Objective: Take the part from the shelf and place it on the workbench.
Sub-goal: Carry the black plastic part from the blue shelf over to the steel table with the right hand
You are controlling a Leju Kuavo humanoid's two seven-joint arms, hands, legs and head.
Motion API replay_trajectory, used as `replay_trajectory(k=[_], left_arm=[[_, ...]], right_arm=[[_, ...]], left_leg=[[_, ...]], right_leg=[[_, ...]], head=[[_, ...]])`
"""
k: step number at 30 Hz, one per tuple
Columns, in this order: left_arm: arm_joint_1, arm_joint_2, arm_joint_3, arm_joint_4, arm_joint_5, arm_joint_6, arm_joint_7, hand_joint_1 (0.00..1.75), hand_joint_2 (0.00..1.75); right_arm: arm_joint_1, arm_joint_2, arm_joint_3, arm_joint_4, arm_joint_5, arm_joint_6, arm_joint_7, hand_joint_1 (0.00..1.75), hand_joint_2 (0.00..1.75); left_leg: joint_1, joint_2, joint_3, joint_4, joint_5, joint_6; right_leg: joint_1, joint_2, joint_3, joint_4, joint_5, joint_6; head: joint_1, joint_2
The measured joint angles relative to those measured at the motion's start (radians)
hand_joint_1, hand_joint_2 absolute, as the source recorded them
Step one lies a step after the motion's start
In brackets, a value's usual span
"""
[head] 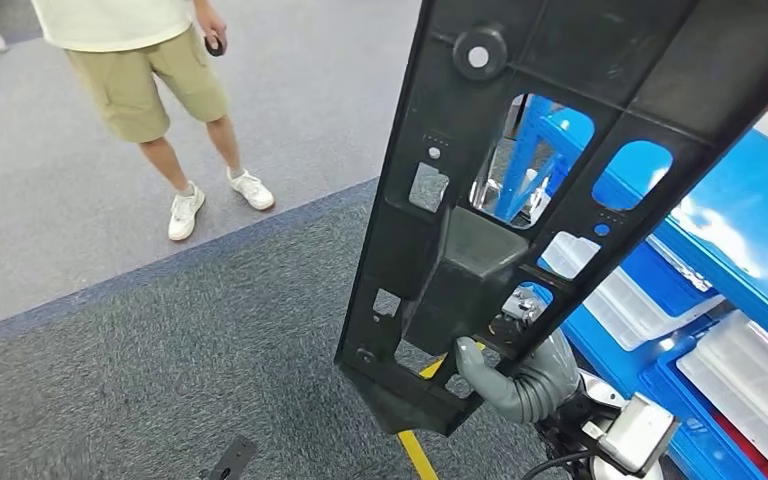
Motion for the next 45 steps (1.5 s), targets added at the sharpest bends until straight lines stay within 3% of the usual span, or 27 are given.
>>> replay_trajectory(k=[1, 3, 5, 6, 7, 8, 10, 11, 13, 14, 16, 18, 20, 22, 23, 24, 27, 29, 31, 32, 34, 36, 38, 40, 42, 44, 45], left_arm=[[0.002, 0.0, 0.0, 0.0, 0.0, 0.0, 0.0, 0.0, 1.75], [0.001, 0.0, 0.0, 0.0, 0.0, 0.0, 0.001, 0.0, 1.75], [-0.003, -0.001, 0.0, 0.0, 0.0, 0.0, 0.001, 0.0, 1.75], [-0.003, -0.001, 0.0, 0.0, 0.0, 0.0, 0.002, 0.0, 1.75], [-0.003, -0.001, 0.0, 0.0, 0.0, 0.0, 0.002, 0.0, 1.75], [-0.002, -0.001, 0.0, 0.0, 0.0, 0.0, 0.003, 0.0, 1.75], [-0.001, 0.0, 0.001, 0.0, 0.0, 0.0, 0.005, 0.0, 1.75], [-0.001, 0.0, 0.001, 0.0, 0.0, 0.001, 0.006, 0.0, 1.75], [-0.003, 0.0, 0.001, 0.0, 0.0, 0.001, 0.008, 0.0, 1.75], [-0.002, 0.0, 0.001, 0.0, 0.0, 0.002, 0.008, 0.0, 1.75], [0.002, 0.001, 0.001, 0.0, 0.0, 0.002, 0.003, 0.0, 1.75], [0.005, 0.002, 0.001, 0.0, 0.0, 0.002, -0.003, 0.0, 1.75], [0.003, 0.001, 0.001, 0.0, 0.0, 0.002, -0.006, 0.0, 1.75], [0.002, 0.001, 0.001, 0.0, -0.001, 0.002, -0.007, 0.0, 1.75], [0.003, 0.001, 0.001, 0.0, -0.002, 0.002, -0.007, 0.0, 1.75], [0.004, 0.001, 0.001, 0.0, -0.002, 0.002, -0.006, 0.0, 1.75], [0.003, 0.001, 0.001, 0.0, -0.005, 0.002, -0.007, 0.0, 1.75], [0.0, 0.001, 0.0, 0.0, -0.006, 0.002, -0.008, 0.0, 1.75], [0.001, 0.001, 0.0, 0.0, -0.007, 0.002, -0.009, 0.0, 1.75], [0.003, 0.001, 0.0, 0.0, -0.007, 0.002, -0.009, 0.0, 1.75], [0.002, 0.001, 0.0, 0.0, -0.007, 0.001, -0.01, 0.0, 1.75], [-0.001, 0.001, 0.0, 0.0, -0.006, 0.0, -0.012, 0.0, 1.75], [-0.001, 0.001, 0.0, 0.0, -0.006, 0.0, -0.012, 0.0, 1.75], [0.0, 0.001, 0.0, 0.0, -0.005, 0.0, -0.013, 0.0, 1.75], [0.0, 0.0, 0.0, 0.0, -0.005, 0.0, -0.014, 0.0, 1.75], [0.0, 0.0, 0.0, 0.0, -0.004, 0.0, -0.015, 0.0, 1.75], [0.0, 0.0, 0.0, 0.0, -0.004, 0.0, -0.015, 0.0, 1.75]], right_arm=[[-0.001, 0.0, 0.0, 0.0, 0.0, 0.0, -0.001, 1.68, 1.75], [-0.001, 0.001, 0.0, -0.001, 0.001, 0.0, -0.003, 1.68, 1.75], [0.001, 0.0, -0.002, -0.001, 0.002, 0.0, -0.005, 1.68, 1.75], [0.003, -0.001, -0.003, 0.0, 0.002, 0.0, -0.006, 1.68, 1.75], [0.005, -0.002, -0.004, 0.0, 0.003, 0.0, -0.006, 1.68, 1.75], [0.005, -0.002, -0.005, 0.0, 0.003, 0.0, -0.006, 1.68, 1.75], [0.005, -0.002, -0.005, 0.0, 0.003, 0.0, -0.006, 1.68, 1.75], [0.005, -0.002, -0.005, 0.0, 0.003, 0.0, -0.006, 1.68, 1.75], [0.005, -0.002, -0.005, 0.0, 0.003, 0.0, -0.007, 1.68, 1.75], [0.005, -0.002, -0.005, 0.0, 0.003, 0.001, -0.008, 1.68, 1.75], [0.002, -0.002, -0.005, -0.001, 0.004, 0.002, -0.009, 1.68, 1.75], [-0.001, 0.0, -0.005, -0.001, 0.004, 0.003, -0.009, 1.68, 1.75], [-0.001, 0.002, -0.006, 0.0, 0.004, 0.004, -0.01, 1.68, 1.75], [0.0, 0.002, -0.006, 0.0, 0.004, 0.005, -0.011, 1.68, 1.75], [0.0, 0.002, -0.006, 0.0, 0.004, 0.006, -0.011, 1.68, 1.75], [-0.001, 0.003, -0.006, 0.0, 0.004, 0.007, -0.011, 1.68, 1.75], [-0.002, 0.005, -0.006, 0.0, 0.003, 0.007, -0.011, 1.68, 1.75], [-0.003, 0.006, -0.006, 0.0, 0.002, 0.008, -0.01, 1.68, 1.75], [-0.003, 0.008, -0.006, 0.0, 0.002, 0.007, -0.008, 1.68, 1.75], [-0.004, 0.009, -0.006, 0.0, 0.002, 0.007, -0.007, 1.68, 1.75], [-0.005, 0.011, -0.006, -0.002, 0.0, 0.006, -0.006, 1.68, 1.75], [-0.002, 0.01, -0.008, -0.001, 0.0, 0.006, -0.004, 1.68, 1.75], [0.0, 0.01, -0.01, 0.0, 0.0, 0.006, -0.003, 1.68, 1.75], [0.0, 0.01, -0.01, 0.001, 0.0, 0.006, -0.002, 1.68, 1.75], [-0.001, 0.01, -0.01, 0.001, 0.0, 0.007, -0.002, 1.68, 1.75], [-0.001, 0.01, -0.011, 0.002, 0.0, 0.008, -0.001, 1.68, 1.75], [-0.002, 0.01, -0.011, 0.002, -0.001, 0.009, -0.001, 1.68, 1.75]], left_leg=[[0.003, -0.01, 0.003, -0.007, 0.004, 0.005], [0.01, -0.031, 0.011, -0.023, 0.014, 0.017], [0.013, -0.054, 0.012, -0.029, 0.019, 0.024], [0.013, -0.066, 0.011, -0.028, 0.02, 0.025], [0.013, -0.079, 0.011, -0.027, 0.02, 0.025], [0.013, -0.093, 0.01, -0.025, 0.02, 0.025], [0.015, -0.121, 0.01, -0.017, 0.017, 0.02], [0.016, -0.134, 0.008, -0.011, 0.014, 0.016], [0.017, -0.158, -0.002, 0.003, 0.009, 0.004], [0.017, -0.167, -0.008, 0.006, 0.009, -0.002], [0.022, -0.18, -0.016, 0.006, 0.011, -0.015], [0.02, -0.145, -0.032, 0.038, -0.008, -0.026], [0.02, -0.085, -0.082, 0.146, -0.066, -0.035], [0.025, -0.061, -0.142, 0.27, -0.114, -0.041], [0.026, -0.058, -0.153, 0.292, -0.115, -0.041], [0.026, -0.056, -0.141, 0.271, -0.095, -0.04], [0.016, -0.01, -0.035, 0.071, -0.01, -0.024], [0.005, 0.011, -0.005, 0.008, 0.002, -0.01], [0.002, -0.008, -0.006, 0.001, 0.004, 0.004], [0.004, -0.018, -0.003, -0.006, 0.008, 0.01], [0.01, -0.038, 0.005, -0.021, 0.017, 0.022], [0.011, -0.06, 0.005, -0.023, 0.02, 0.029], [0.011, -0.088, 0.005, -0.02, 0.019, 0.029], [0.013, -0.118, 0.005, -0.013, 0.016, 0.026], [0.015, -0.146, 0.001, 0.001, 0.009, 0.017], [0.017, -0.17, -0.011, 0.013, 0.004, 0.004], [0.019, -0.181, -0.017, 0.015, 0.005, -0.002]], right_leg=[[-0.001, -0.001, 0.003, 0.0, -0.003, 0.005], [-0.003, 0.037, -0.007, 0.033, -0.031, 0.014], [-0.005, 0.091, -0.063, 0.148, -0.092, 0.016], [-0.006, 0.103, -0.097, 0.214, -0.118, 0.017], [-0.006, 0.108, -0.123, 0.26, -0.128, 0.018], [-0.007, 0.11, -0.132, 0.27, -0.117, 0.019], [-0.012, 0.121, -0.094, 0.179, -0.044, 0.02], [-0.016, 0.142, -0.065, 0.114, -0.013, 0.02], [-0.021, 0.181, -0.029, 0.027, 0.015, 0.02], [-0.021, 0.19, -0.027, 0.018, 0.011, 0.018], [-0.019, 0.172, -0.026, 0.013, 0.014, 0.008], [-0.02, 0.148, -0.02, 0.006, 0.016, -0.005], [-0.017, 0.12, -0.016, 0.003, 0.014, -0.014], [-0.011, 0.091, -0.015, 0.003, 0.011, -0.018], [-0.009, 0.078, -0.014, 0.003, 0.01, -0.019], [-0.008, 0.065, -0.012, 0.003, 0.008, -0.019], [-0.004, 0.032, -0.002, 0.003, 0.0, -0.013], [-0.001, 0.015, 0.002, 0.002, -0.004, -0.004], [0.0, 0.0, 0.005, -0.001, -0.006, 0.006], [-0.002, 0.008, 0.007, 0.002, -0.011, 0.011], [-0.005, 0.055, -0.014, 0.054, -0.047, 0.017], [-0.007, 0.1, -0.075, 0.179, -0.108, 0.018], [-0.008, 0.108, -0.128, 0.27, -0.128, 0.021], [-0.011, 0.114, -0.114, 0.219, -0.071, 0.022], [-0.019, 0.155, -0.06, 0.088, -0.004, 0.024], [-0.023, 0.197, -0.035, 0.024, 0.013, 0.023], [-0.022, 0.203, -0.035, 0.022, 0.009, 0.02]], head=[[0.0, 0.0], [0.0, 0.0], [0.0, 0.0], [0.0, 0.0], [0.0, 0.0], [0.0, 0.0], [0.0, 0.0], [0.0, 0.0], [0.0, 0.0], [0.0, 0.0], [0.0, 0.0], [0.0, 0.0], [0.0, 0.0], [0.0, 0.0], [0.0, 0.0], [0.0, 0.0], [0.0, 0.0], [0.0, 0.0], [0.0, 0.0], [0.0, 0.0], [0.0, 0.0], [0.0, 0.0], [0.0, 0.0], [0.0, 0.0], [0.0, 0.0], [0.0, 0.0], [0.0, 0.0]])
